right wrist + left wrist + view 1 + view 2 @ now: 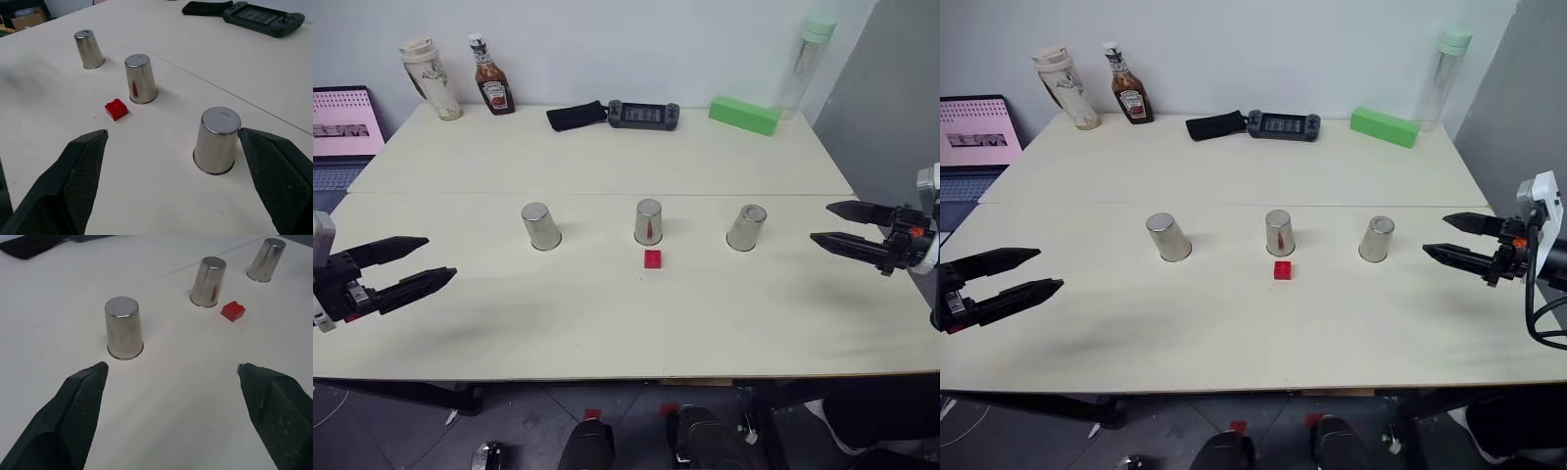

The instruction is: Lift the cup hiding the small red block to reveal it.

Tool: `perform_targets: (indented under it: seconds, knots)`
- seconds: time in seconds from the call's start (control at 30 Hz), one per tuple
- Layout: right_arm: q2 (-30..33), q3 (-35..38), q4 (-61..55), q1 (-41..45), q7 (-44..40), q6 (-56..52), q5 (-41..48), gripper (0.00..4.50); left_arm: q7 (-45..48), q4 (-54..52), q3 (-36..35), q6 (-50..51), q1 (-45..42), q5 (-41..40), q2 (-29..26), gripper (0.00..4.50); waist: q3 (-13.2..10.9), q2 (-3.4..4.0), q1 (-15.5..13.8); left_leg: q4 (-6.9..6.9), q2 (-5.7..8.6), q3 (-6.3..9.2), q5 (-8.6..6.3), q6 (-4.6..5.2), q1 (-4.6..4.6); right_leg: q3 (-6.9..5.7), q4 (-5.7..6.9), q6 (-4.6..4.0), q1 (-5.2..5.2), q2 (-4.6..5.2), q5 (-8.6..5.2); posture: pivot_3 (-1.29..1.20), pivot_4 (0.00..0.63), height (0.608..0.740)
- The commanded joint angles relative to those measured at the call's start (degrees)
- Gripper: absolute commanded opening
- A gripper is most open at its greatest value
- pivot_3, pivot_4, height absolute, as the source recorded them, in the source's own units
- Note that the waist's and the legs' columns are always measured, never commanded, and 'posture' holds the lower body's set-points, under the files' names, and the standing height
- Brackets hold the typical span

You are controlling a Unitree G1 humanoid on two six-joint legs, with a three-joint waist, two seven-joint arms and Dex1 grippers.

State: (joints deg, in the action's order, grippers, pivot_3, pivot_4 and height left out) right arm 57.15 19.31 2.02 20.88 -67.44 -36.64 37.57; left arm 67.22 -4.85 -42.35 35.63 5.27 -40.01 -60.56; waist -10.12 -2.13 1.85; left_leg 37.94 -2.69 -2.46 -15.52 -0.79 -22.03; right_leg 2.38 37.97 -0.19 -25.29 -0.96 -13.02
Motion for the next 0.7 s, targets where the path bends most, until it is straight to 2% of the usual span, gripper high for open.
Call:
perform_targets:
  seconds: [0.03,0.7]
  knots:
    - [0.7,1.1,-0.6,0.5,-0.2,1.1,-0.1,4.49,0.8,-0.3,-0.9,-1.5,-0.4,0.3,-0.2,4.50,0.0,0.00,0.0,0.00,0.00,-0.01,0.00,0.00,0.00,0.01,0.00,0.00,0.00,0.00,0.00,0.00,0.150,0.740]
    - [-0.9,-1.3,-1.7,2.0,1.0,1.0,-0.5,4.49,1.4,1.2,0.8,-2.8,-0.8,1.4,1.2,4.50,0.0,0.00,0.0,-0.01,-0.03,-0.47,0.00,0.00,0.04,0.07,0.02,0.02,-0.02,0.01,0.01,0.00,0.150,0.740]
